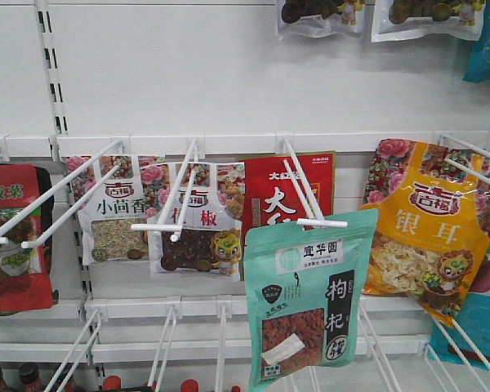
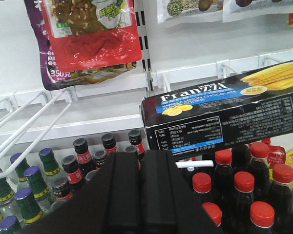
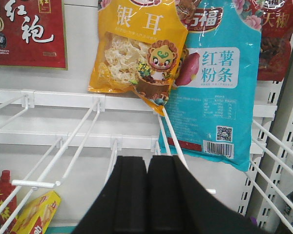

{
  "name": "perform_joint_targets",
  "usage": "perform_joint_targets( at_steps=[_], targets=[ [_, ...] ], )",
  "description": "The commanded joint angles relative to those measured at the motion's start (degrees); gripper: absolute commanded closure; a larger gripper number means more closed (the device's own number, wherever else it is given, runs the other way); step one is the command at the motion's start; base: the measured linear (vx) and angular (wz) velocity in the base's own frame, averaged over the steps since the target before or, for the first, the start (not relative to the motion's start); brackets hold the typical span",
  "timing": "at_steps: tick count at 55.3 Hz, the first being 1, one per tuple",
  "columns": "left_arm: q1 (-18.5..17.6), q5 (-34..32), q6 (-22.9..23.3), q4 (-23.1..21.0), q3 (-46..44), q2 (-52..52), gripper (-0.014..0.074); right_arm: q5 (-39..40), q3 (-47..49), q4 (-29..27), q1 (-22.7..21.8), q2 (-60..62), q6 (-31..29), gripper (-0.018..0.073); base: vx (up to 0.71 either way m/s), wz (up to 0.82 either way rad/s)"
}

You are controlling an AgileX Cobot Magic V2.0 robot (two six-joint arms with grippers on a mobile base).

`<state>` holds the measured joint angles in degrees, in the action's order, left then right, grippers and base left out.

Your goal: Pick snacks and fruit into basket

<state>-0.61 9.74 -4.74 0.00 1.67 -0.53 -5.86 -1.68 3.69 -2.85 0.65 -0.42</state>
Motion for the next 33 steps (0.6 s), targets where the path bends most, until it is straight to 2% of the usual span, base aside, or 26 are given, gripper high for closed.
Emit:
perform_joint_targets(
  at_steps=[1,33],
  targets=[
    [0.1,-4.7,0.4,0.0,0.2,-0.8,0.0602,4.8,-0.4,0.6,-0.3,0.7,-0.2,0.0568,0.00,0.00],
    [0.1,-4.7,0.4,0.0,0.2,-0.8,0.0602,4.8,-0.4,0.6,-0.3,0.7,-0.2,0.0568,0.00,0.00]
  ],
)
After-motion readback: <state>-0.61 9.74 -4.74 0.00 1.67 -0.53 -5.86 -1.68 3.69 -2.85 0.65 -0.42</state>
